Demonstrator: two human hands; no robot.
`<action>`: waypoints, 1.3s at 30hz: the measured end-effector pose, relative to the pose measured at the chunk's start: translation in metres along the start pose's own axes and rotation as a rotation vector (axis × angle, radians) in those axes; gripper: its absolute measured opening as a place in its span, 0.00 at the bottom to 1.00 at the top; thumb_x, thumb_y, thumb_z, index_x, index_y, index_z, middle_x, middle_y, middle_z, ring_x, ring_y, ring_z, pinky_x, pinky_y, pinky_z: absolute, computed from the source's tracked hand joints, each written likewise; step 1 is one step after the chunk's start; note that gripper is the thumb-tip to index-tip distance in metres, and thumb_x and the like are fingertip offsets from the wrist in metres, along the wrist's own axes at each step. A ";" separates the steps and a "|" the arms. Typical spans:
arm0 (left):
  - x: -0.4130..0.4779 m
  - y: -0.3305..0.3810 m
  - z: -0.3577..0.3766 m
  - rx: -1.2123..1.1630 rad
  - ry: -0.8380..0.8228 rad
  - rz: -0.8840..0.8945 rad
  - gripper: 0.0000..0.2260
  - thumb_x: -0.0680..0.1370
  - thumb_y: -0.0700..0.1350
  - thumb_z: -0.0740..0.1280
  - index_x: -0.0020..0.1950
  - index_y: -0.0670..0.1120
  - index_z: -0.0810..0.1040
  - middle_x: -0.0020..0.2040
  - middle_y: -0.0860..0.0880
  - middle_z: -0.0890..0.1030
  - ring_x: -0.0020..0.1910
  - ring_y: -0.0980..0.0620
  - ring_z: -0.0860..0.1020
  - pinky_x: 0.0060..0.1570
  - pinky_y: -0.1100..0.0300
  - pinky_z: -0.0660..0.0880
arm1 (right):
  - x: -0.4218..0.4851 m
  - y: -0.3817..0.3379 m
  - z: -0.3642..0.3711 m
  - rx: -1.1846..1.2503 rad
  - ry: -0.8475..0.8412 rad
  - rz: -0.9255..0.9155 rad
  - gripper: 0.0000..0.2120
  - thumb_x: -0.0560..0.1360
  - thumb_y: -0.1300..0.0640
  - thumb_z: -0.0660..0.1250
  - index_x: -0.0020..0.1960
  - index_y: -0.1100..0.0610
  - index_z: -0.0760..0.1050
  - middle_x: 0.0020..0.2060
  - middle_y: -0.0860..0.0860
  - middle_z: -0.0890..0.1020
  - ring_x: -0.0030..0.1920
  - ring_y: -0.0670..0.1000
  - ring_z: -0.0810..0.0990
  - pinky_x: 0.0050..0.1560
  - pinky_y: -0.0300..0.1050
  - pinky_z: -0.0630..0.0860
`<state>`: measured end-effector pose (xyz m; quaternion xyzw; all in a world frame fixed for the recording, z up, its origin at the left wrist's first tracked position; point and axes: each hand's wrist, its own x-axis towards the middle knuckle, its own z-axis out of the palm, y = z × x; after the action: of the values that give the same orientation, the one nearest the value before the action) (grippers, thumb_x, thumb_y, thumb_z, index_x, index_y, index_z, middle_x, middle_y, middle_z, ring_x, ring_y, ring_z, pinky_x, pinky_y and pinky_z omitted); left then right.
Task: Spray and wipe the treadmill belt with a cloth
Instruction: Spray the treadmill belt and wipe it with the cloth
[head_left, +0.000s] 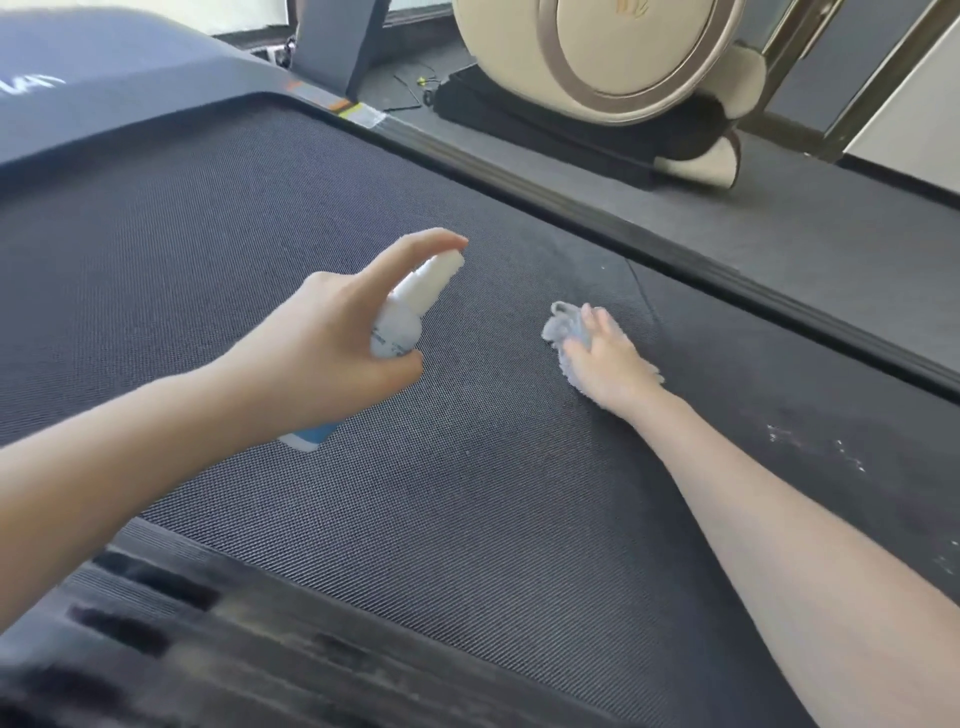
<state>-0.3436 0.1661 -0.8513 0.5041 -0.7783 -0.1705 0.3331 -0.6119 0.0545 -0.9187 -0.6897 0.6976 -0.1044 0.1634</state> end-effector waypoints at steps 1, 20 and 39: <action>-0.001 0.001 0.000 -0.004 -0.001 0.001 0.33 0.70 0.36 0.69 0.71 0.56 0.64 0.29 0.50 0.77 0.31 0.57 0.77 0.32 0.67 0.72 | -0.008 -0.009 0.004 0.005 -0.016 -0.043 0.27 0.82 0.51 0.52 0.77 0.55 0.49 0.77 0.52 0.54 0.76 0.54 0.53 0.73 0.49 0.51; -0.013 -0.010 -0.009 0.073 -0.008 -0.043 0.34 0.69 0.39 0.70 0.68 0.64 0.63 0.25 0.50 0.74 0.31 0.55 0.76 0.32 0.57 0.74 | -0.019 0.036 -0.010 0.002 0.049 0.117 0.27 0.80 0.46 0.52 0.77 0.52 0.50 0.76 0.52 0.56 0.73 0.56 0.59 0.70 0.50 0.56; 0.108 0.007 0.056 -0.035 0.013 -0.040 0.34 0.69 0.41 0.69 0.68 0.66 0.62 0.34 0.45 0.81 0.28 0.53 0.77 0.32 0.53 0.78 | 0.041 -0.023 0.010 -0.054 -0.082 -0.447 0.29 0.80 0.47 0.50 0.78 0.53 0.46 0.77 0.47 0.48 0.75 0.41 0.41 0.75 0.46 0.35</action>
<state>-0.4160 0.0683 -0.8498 0.5148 -0.7627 -0.1875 0.3437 -0.5866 0.0139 -0.9228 -0.8348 0.5230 -0.0913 0.1458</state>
